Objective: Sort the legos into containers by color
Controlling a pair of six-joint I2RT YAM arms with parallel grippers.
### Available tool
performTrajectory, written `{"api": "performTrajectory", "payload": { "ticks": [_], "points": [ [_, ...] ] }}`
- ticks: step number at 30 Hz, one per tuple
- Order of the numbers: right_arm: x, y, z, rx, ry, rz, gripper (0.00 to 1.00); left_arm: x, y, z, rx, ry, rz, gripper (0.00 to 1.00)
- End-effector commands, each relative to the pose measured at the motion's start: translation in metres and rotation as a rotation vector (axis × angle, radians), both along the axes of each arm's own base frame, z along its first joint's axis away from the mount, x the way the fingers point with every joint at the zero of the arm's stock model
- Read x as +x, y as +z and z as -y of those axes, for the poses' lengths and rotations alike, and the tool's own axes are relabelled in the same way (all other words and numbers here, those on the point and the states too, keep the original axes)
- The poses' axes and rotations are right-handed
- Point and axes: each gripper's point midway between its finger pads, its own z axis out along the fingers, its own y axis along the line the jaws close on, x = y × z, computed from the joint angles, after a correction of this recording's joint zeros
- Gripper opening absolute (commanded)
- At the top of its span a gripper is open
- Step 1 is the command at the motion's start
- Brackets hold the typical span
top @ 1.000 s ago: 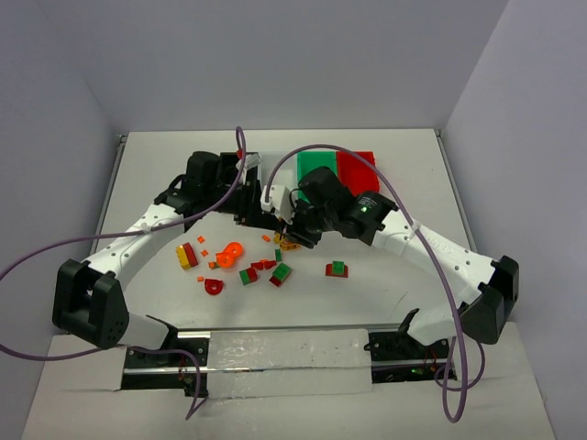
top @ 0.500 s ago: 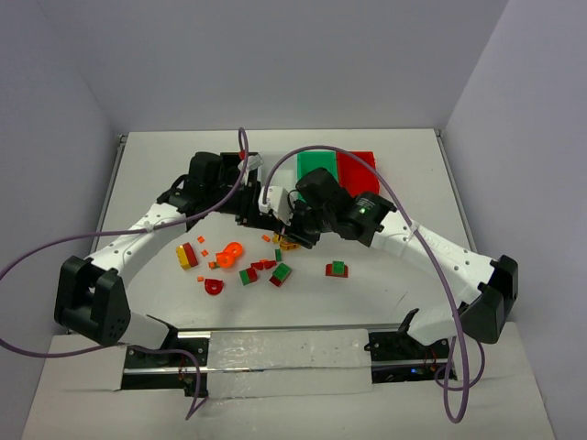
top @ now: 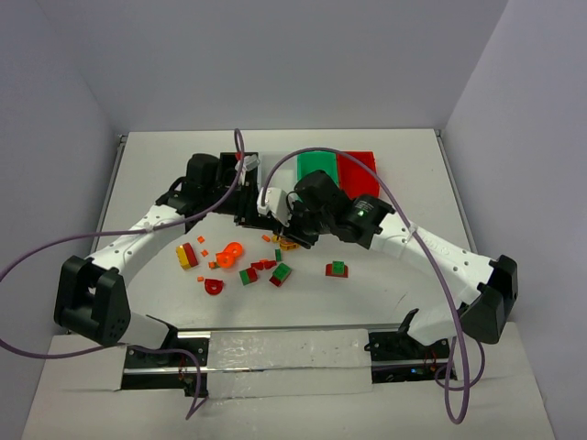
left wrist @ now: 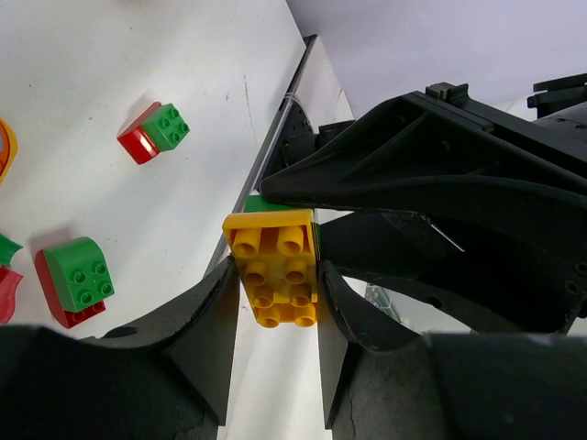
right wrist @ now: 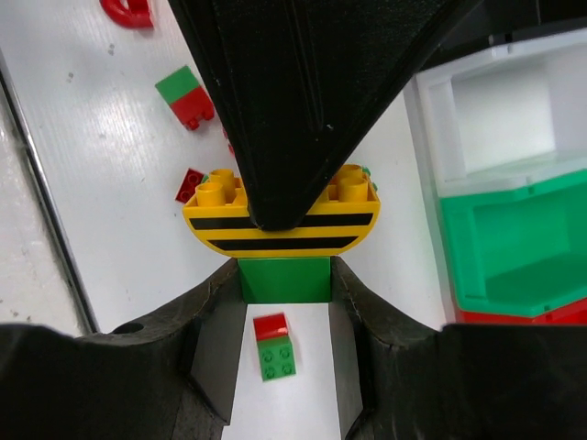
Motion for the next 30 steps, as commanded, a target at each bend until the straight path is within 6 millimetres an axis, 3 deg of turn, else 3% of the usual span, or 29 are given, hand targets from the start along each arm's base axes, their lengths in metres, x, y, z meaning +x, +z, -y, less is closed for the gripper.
{"api": "performTrajectory", "payload": {
  "ticks": [1,14,18,21,24,30],
  "points": [
    [0.004,0.016,0.005,0.042,-0.014,0.082,0.0,0.011,0.01,-0.021,-0.029,0.051,0.075,0.0],
    [0.011,-0.016,0.042,-0.017,-0.069,0.089,0.0,0.033,-0.007,-0.074,0.073,0.164,0.148,0.0],
    [0.043,-0.021,0.064,0.013,-0.185,0.017,0.0,0.075,-0.003,-0.095,0.232,0.311,0.312,0.0],
    [0.071,-0.021,0.075,0.021,-0.282,-0.004,0.0,0.124,-0.005,-0.127,0.431,0.504,0.464,0.0],
    [0.093,-0.026,0.079,0.003,-0.349,-0.007,0.0,0.151,0.001,-0.141,0.495,0.59,0.547,0.0],
    [0.139,-0.029,0.081,0.002,-0.461,0.005,0.0,0.185,0.002,-0.146,0.53,0.662,0.587,0.0]
  ]
}}
